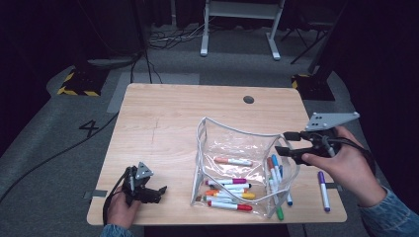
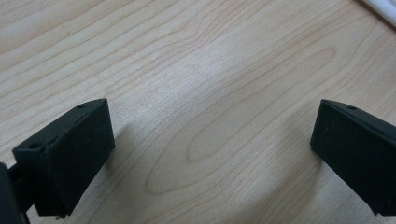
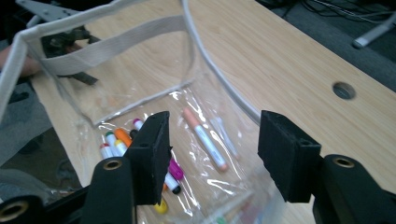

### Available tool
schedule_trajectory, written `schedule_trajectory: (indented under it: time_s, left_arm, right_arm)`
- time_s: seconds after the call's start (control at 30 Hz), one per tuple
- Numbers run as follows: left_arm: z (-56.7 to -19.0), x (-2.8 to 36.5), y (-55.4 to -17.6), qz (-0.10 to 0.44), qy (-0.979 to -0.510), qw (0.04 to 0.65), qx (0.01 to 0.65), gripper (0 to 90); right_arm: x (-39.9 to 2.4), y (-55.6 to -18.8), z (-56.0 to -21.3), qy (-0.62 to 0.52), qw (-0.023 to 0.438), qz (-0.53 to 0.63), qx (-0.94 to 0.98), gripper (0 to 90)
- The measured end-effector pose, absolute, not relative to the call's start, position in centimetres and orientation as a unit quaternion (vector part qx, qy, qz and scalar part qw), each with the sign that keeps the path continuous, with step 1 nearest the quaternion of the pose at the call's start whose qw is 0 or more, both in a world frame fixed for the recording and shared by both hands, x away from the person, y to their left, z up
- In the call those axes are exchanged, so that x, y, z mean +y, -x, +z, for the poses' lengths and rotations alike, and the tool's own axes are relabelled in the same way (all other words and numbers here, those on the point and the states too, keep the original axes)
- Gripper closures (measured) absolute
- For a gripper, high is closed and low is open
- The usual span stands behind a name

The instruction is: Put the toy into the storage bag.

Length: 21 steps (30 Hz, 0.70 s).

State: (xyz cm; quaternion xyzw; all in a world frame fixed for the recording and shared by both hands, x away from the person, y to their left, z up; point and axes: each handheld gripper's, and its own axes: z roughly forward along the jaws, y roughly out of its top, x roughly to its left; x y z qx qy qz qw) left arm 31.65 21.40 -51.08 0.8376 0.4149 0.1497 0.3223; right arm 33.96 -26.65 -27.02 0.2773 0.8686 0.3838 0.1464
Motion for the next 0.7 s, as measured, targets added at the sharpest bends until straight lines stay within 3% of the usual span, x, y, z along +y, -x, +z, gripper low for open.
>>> schedule_trajectory:
  time_s: [0.4,0.7]
  left_arm:
    - [-51.0,21.3,-31.8,0.151,-0.838,0.319,0.417,0.0]
    - [-51.1,21.1,-32.1,0.156,-0.832,0.319,0.426,0.0]
  right_arm:
    - [-34.2,-33.5,-29.2,-0.374,0.166,0.375,0.832,44.9]
    - [-37.8,-32.8,-33.1,-0.442,0.162,0.34,0.814,46.5]
